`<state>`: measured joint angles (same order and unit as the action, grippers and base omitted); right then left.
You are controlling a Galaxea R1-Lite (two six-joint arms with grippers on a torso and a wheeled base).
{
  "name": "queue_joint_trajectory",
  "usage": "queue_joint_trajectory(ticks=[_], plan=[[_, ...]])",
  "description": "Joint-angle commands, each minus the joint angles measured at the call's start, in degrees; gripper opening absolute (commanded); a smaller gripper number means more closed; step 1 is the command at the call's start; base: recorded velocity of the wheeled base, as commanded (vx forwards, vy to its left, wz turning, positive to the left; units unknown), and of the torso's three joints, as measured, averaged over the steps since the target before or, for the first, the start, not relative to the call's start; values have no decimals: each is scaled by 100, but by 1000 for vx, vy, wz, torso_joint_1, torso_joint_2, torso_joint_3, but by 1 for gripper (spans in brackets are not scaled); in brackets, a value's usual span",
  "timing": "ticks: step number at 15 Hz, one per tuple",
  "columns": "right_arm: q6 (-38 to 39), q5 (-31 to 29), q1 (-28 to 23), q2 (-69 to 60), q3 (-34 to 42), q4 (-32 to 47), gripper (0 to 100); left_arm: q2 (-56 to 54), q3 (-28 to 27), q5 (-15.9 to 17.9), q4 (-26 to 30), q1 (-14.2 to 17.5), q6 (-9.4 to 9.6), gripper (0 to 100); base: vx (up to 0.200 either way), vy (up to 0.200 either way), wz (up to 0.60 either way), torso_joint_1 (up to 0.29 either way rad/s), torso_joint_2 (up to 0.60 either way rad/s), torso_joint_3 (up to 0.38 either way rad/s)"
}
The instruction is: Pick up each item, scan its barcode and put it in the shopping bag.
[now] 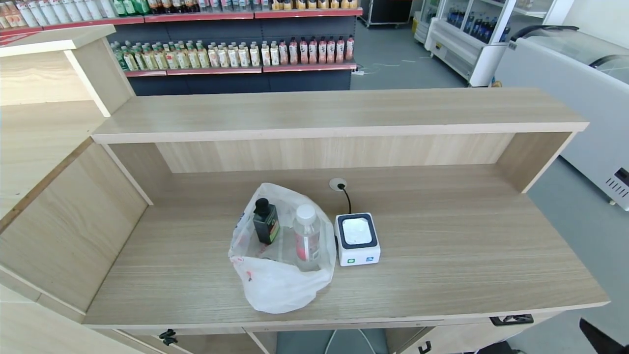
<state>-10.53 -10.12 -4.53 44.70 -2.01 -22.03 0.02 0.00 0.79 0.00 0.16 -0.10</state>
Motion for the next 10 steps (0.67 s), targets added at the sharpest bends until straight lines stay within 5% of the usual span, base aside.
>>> queue_joint_trajectory(ticks=[1,4,10], plan=[[69,-34,58,-3029,131,2546,100,-2,0,0,0,2,1,100,0,0,0,0,0,0],[667,-17,14,-3758,201,2361,100,-2,0,0,0,2,-8,100,0,0,0,0,0,0],[587,-25,23,-3934,201,2352,100,-2,0,0,0,2,-8,100,0,0,0,0,0,0]])
